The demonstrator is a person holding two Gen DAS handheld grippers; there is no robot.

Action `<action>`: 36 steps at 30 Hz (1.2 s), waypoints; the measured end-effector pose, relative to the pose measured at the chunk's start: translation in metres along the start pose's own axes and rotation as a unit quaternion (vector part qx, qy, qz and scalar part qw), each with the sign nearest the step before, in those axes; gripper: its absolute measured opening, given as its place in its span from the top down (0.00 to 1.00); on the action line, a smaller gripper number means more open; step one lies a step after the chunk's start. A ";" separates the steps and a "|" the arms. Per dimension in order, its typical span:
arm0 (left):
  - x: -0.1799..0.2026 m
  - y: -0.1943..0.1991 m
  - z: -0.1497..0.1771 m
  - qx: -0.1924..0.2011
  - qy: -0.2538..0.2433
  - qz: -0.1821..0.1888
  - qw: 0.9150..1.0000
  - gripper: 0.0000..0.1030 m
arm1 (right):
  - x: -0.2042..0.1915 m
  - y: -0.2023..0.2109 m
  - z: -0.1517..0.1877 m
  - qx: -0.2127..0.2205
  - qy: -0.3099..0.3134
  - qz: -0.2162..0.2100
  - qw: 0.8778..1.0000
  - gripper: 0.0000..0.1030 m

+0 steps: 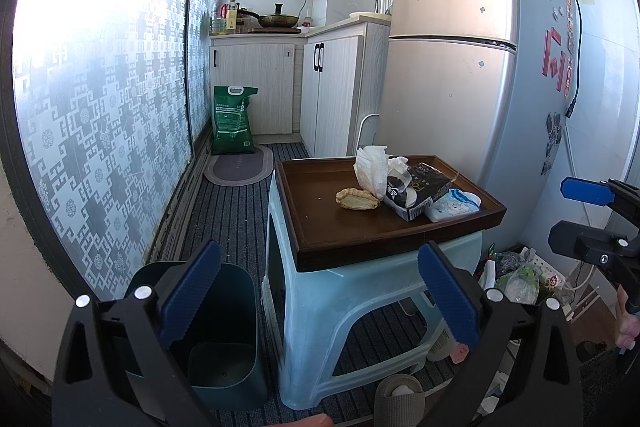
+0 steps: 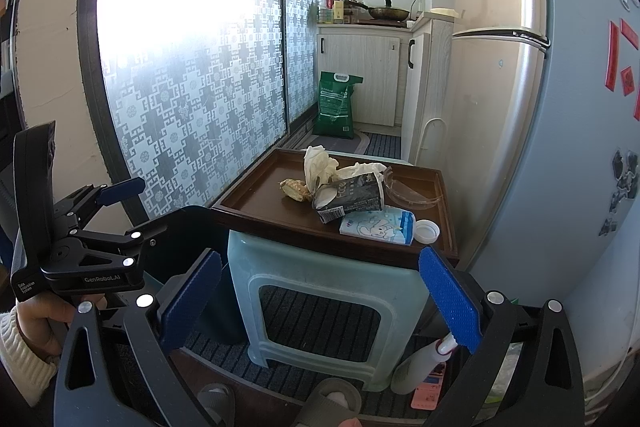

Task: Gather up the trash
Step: 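Grasp the white plastic bag with the left tool while the right tool reaches the black Face tissue pack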

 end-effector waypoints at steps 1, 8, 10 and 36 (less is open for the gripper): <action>0.000 0.000 0.000 0.000 0.000 0.000 1.000 0.03 | -0.001 0.000 0.001 0.000 0.000 0.000 1.000 0.03; 0.002 -0.002 -0.006 -0.012 0.000 0.022 1.000 0.03 | 0.005 -0.006 0.005 -0.006 -0.023 -0.015 1.000 0.03; 0.002 -0.005 -0.011 -0.018 0.000 0.029 0.999 0.03 | 0.011 -0.005 -0.002 -0.003 -0.028 -0.011 1.000 0.03; 0.028 -0.157 -0.069 -0.121 0.077 0.140 0.980 0.58 | 0.062 -0.099 -0.014 -0.083 -0.016 -0.005 0.996 0.49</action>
Point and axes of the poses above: each gripper's, at about its wrist camera, not at the fingertips, and y roughly against the way its jaws point, x to its right, z to its underside, the point moved 4 cm from there along -y, roughly the way its jaws point, and after that the axes turned 4 degrees about y, right-handed, at the moved point
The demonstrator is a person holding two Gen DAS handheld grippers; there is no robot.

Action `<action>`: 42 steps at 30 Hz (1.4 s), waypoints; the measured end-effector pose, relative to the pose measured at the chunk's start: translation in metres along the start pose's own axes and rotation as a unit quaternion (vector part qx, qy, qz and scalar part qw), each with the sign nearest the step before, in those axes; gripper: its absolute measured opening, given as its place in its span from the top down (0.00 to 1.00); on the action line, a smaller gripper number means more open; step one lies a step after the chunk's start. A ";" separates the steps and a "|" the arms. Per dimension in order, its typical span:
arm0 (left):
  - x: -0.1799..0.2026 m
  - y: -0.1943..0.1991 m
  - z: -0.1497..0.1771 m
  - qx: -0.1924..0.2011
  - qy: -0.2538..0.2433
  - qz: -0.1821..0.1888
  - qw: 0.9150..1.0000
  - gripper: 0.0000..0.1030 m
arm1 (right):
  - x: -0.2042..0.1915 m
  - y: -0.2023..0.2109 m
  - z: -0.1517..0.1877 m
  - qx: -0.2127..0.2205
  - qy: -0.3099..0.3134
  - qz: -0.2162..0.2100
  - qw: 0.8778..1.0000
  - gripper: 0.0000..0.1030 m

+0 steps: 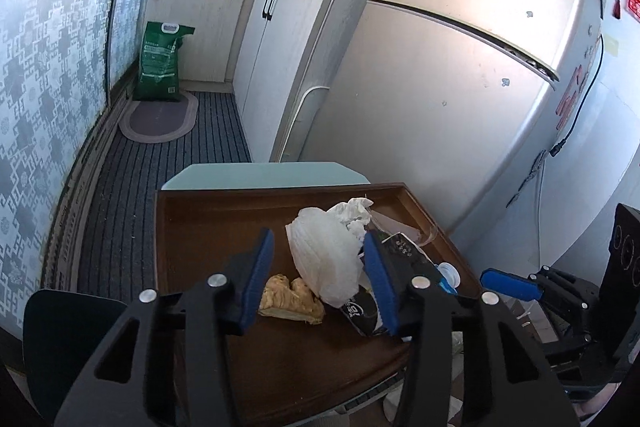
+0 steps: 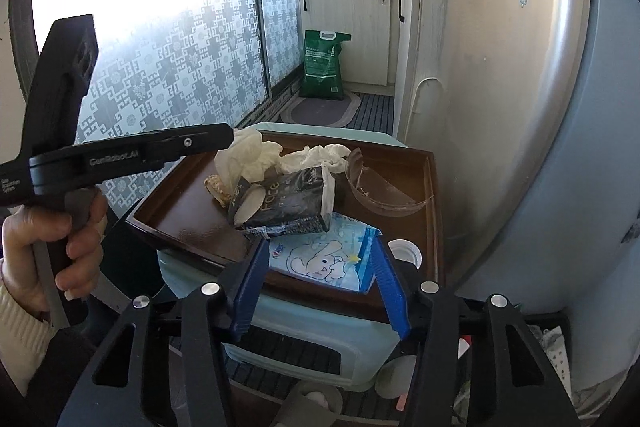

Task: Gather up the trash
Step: 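Grasp the white plastic bag with the left tool while the right tool reaches the black Face tissue pack, then grasp the black Face tissue pack with the right tool and lift it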

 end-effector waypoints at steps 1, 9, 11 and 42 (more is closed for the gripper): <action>-0.004 -0.006 0.000 -0.008 0.012 0.004 1.000 0.66 | 0.000 -0.001 -0.001 0.000 0.001 -0.006 1.000 0.49; -0.019 0.007 -0.014 0.025 0.072 0.061 0.995 0.93 | -0.031 -0.013 -0.013 0.006 0.069 0.009 0.998 0.20; -0.020 0.018 -0.020 0.044 0.085 0.076 0.993 0.93 | -0.040 -0.018 -0.017 0.009 0.084 0.028 0.996 0.15; -0.074 0.110 -0.007 0.120 0.076 0.049 0.989 0.93 | -0.049 -0.073 -0.032 -0.024 0.075 0.097 0.992 0.29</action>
Point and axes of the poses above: each gripper's, at about its wrist camera, not at the fingertips, and y roughly against the way its jaws point, x to its right, z to its underside, the point moved 4 cm from there along -y, roughly the way its jaws point, and after that the axes turned 4 degrees about y, right-handed, at the moved point
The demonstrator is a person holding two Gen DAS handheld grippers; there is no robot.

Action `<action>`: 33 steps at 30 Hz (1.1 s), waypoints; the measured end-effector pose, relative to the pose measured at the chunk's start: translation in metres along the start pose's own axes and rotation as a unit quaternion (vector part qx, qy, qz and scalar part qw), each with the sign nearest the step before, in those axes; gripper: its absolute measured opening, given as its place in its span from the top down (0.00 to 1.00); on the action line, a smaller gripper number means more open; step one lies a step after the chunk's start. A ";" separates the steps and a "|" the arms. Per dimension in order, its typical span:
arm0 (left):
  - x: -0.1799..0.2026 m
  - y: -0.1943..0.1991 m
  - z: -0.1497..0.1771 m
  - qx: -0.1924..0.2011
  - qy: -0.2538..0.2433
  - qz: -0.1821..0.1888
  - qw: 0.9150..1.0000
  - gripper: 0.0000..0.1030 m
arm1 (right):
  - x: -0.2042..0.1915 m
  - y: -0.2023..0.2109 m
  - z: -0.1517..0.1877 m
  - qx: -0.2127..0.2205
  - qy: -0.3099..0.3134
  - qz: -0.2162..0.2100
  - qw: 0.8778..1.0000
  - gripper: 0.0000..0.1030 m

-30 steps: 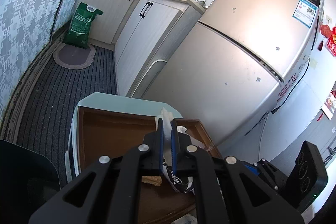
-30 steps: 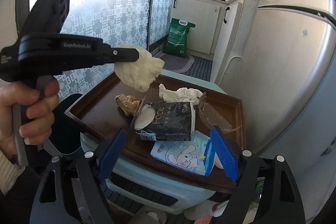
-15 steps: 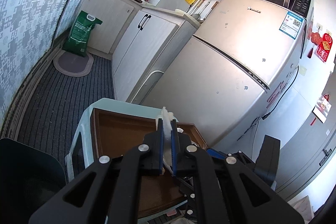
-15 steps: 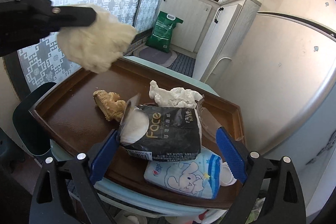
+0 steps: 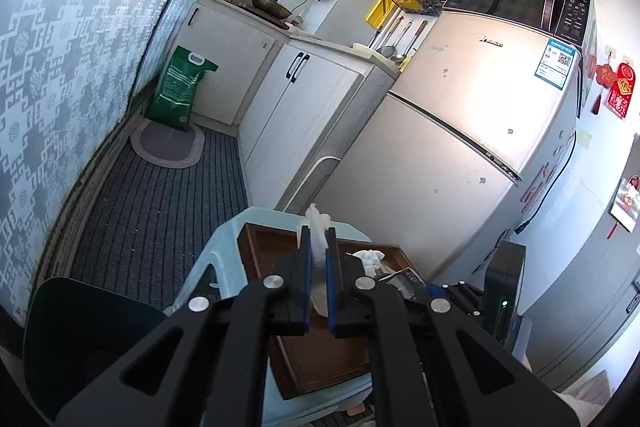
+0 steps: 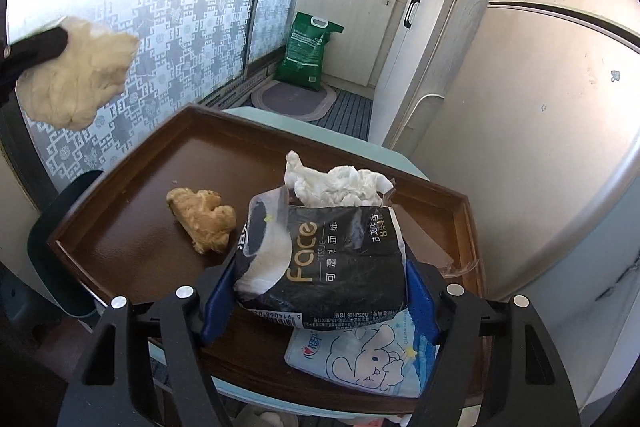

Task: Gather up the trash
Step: 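Grasp the black Face tissue pack with the right tool and lift it, then carry the bag over the teal bin and open the left tool while the right tool carries the pack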

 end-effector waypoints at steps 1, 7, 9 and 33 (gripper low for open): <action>-0.003 0.003 0.000 0.002 -0.003 -0.005 1.000 0.93 | -0.001 0.004 -0.003 0.004 -0.003 -0.003 1.000 0.29; -0.025 0.019 -0.001 0.007 -0.021 -0.052 0.998 0.93 | -0.007 0.027 -0.024 0.035 -0.026 -0.030 0.999 0.29; -0.032 0.025 -0.001 0.010 -0.025 -0.066 0.997 0.93 | -0.013 0.032 -0.032 0.045 -0.036 -0.048 0.997 0.29; -0.158 0.045 0.050 -0.127 -0.007 -0.251 0.959 0.93 | -0.156 0.026 -0.093 0.025 -0.066 -0.258 0.964 0.29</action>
Point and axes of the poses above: each gripper's, at about its wrist camera, not at the fingertips, and y roughly against the way its jaws point, x to its right, z to its underside, the point moved 4 cm from there along -y, roughly the way its jaws point, and after that the axes turned 4 degrees about y, right-handed, at the moved point
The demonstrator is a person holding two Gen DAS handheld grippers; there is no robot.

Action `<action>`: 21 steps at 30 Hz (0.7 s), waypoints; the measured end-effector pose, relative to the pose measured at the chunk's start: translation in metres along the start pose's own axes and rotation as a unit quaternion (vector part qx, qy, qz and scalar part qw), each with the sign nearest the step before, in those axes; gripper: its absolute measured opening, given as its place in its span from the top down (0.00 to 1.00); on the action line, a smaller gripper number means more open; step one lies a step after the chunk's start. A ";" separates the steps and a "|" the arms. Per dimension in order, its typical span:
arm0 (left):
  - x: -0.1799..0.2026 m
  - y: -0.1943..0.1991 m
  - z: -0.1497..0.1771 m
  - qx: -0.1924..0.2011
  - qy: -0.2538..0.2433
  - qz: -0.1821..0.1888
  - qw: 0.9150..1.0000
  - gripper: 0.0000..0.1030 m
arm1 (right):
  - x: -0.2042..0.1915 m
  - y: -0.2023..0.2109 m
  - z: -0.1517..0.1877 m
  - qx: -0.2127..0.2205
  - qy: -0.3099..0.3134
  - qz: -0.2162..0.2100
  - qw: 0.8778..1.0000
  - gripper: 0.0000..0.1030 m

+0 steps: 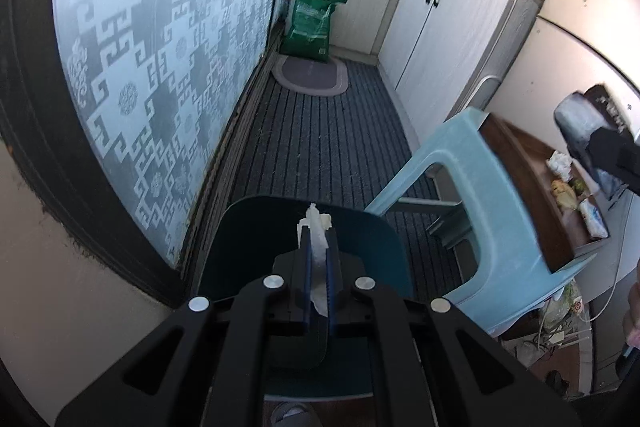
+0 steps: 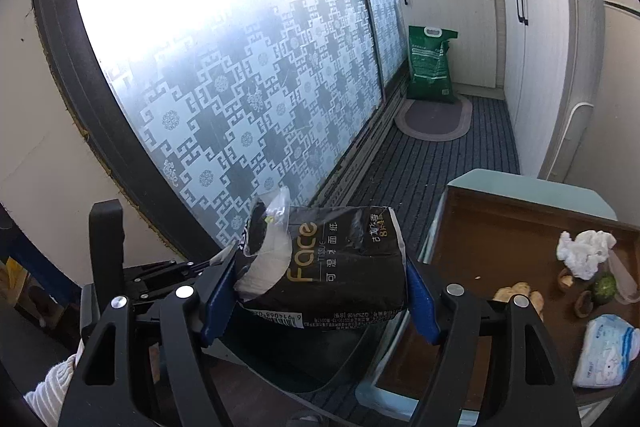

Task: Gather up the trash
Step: 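Carry the bag over the teal bin and open the left tool while the right tool carries the pack, then lower the black tissue pack into the teal bin and open the right tool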

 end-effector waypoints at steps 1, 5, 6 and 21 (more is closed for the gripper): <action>-0.002 -0.003 0.003 -0.010 -0.001 -0.003 1.000 0.93 | -0.001 -0.003 0.000 -0.005 -0.002 -0.005 1.000 0.29; -0.005 -0.012 0.011 -0.039 -0.010 -0.006 0.999 0.93 | -0.009 -0.015 0.002 -0.026 -0.017 -0.025 0.999 0.29; -0.005 -0.014 0.013 -0.045 -0.013 -0.008 0.999 0.93 | -0.010 -0.017 0.002 -0.030 -0.020 -0.029 0.999 0.29; -0.008 0.015 0.002 0.027 -0.001 0.012 1.000 0.80 | -0.019 -0.051 0.015 -0.084 -0.015 -0.019 0.996 0.29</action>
Point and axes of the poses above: each gripper's, at about its wrist camera, not at the fingertips, and y roughly against the way its jaws point, x to its right, z to its underside, the point moved 4 cm from there along -y, roughly the way its jaws point, and after that the axes turned 4 degrees about y, right-handed, at the moved point
